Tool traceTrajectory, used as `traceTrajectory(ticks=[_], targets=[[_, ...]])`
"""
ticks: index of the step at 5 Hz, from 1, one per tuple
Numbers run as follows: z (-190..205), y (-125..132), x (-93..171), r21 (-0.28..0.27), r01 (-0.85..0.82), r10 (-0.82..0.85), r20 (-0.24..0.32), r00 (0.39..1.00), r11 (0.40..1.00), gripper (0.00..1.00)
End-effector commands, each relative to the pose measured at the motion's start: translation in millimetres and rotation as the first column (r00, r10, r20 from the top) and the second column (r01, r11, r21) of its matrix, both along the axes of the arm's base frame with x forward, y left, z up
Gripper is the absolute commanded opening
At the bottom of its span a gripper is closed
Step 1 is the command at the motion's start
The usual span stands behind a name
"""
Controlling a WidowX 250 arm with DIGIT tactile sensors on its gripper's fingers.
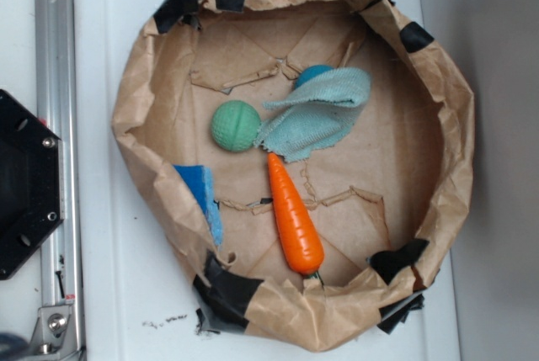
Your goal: Grab the blue cloth.
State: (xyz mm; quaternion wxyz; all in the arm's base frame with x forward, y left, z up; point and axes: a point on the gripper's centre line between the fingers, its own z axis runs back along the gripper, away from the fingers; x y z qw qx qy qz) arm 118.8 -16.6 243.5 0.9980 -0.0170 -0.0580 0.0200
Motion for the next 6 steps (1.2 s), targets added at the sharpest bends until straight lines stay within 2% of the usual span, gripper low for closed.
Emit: traceTrajectory(ticks=[1, 2, 3, 4, 5, 6], targets=[[0.0, 0.0, 0.0, 0.0, 0.0, 0.0, 0.0, 1.0, 1.0, 1.0], [-50.0, 7.6, 49.2, 0.131, 0.132, -0.128, -0.034, 0.991, 0.983, 1.0], [-86.4, 13.7, 95.0, 0.059, 0.059, -0.064, 0.082, 0.995, 0.997, 1.0], [-107.8, 21.6, 141.2, 0.014, 0.037, -0.038, 0.105, 0.994, 0.999, 1.0], [-134.9, 27.2, 156.3, 0.098, 0.069, -0.076, 0.068, 0.995, 0.993, 1.0], [-144.3, 51.2, 158.9, 0.118, 0.052, -0.057, 0.036, 0.998, 0.992, 1.0]])
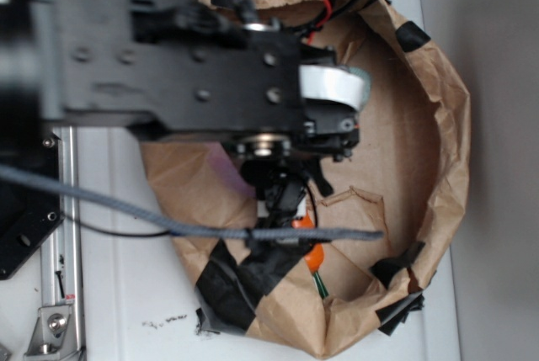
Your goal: Grab the blue cloth.
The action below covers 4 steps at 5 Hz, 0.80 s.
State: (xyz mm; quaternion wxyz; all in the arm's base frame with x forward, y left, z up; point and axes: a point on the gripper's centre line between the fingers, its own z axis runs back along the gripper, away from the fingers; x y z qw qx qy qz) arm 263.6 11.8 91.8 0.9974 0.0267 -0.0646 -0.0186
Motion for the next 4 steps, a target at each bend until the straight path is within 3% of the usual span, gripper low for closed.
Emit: traceTrajectory(ticks=[1, 2, 4], targets=[[31.2, 34.0, 11.0, -0.019, -0.033, 0.033, 0.041, 0.999, 0.999, 1.0], [54.0, 40.0, 10.8, -0.015, -0.053, 0.054, 0.112, 0.992, 0.998, 1.0], [-1.6, 19.2, 29.0, 0.014, 0.033, -0.034, 0.062, 0.998, 0.999, 1.0]])
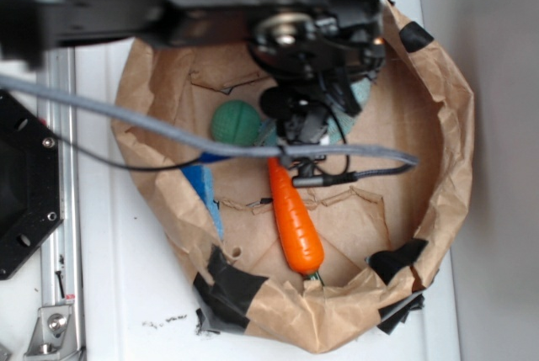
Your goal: Grab the blue cloth.
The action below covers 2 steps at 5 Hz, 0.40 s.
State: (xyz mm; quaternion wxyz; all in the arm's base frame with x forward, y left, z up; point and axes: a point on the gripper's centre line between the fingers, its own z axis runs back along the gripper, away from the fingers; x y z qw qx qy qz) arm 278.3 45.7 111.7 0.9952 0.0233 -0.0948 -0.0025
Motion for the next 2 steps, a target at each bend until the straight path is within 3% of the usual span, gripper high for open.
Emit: traceTrajectory(ticks=[1, 2], targets=[[-49.8, -8.7, 23.1, 0.093, 0.057, -0.053, -0.048, 0.997, 0.994, 0.97], [-46.7, 5.5, 25.4, 0.108, -0.01, 0.015, -0.05, 0.999, 0.994, 0.0]])
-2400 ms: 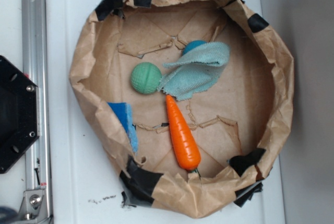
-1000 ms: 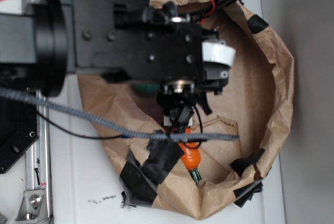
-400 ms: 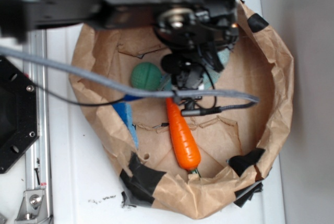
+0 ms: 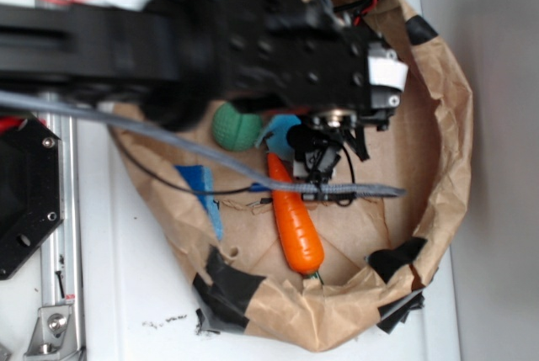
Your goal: Grab the blue cloth.
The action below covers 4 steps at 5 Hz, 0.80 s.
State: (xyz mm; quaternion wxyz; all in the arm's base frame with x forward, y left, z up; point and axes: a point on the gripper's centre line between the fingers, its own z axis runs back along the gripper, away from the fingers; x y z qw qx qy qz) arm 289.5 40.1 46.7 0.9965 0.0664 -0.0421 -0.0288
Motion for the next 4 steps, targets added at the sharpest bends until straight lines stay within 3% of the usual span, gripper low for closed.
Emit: traceTrajectory(ticks=[1, 2, 3, 4], targets=[[25.3, 15.2, 12.0, 0.027, -0.083, 0.081, 0.058, 0.995, 0.996, 0.0], [41.8, 18.4, 5.6, 0.03, -0.11, 0.108, 0.065, 0.992, 0.993, 0.0], [92.6, 17.8, -6.3, 0.075, -0.161, 0.149, 0.146, 0.978, 0.984, 0.0], [140.5, 3.1, -26.6, 0.16, -0.146, 0.162, -0.093, 0.982, 0.976, 0.0]])
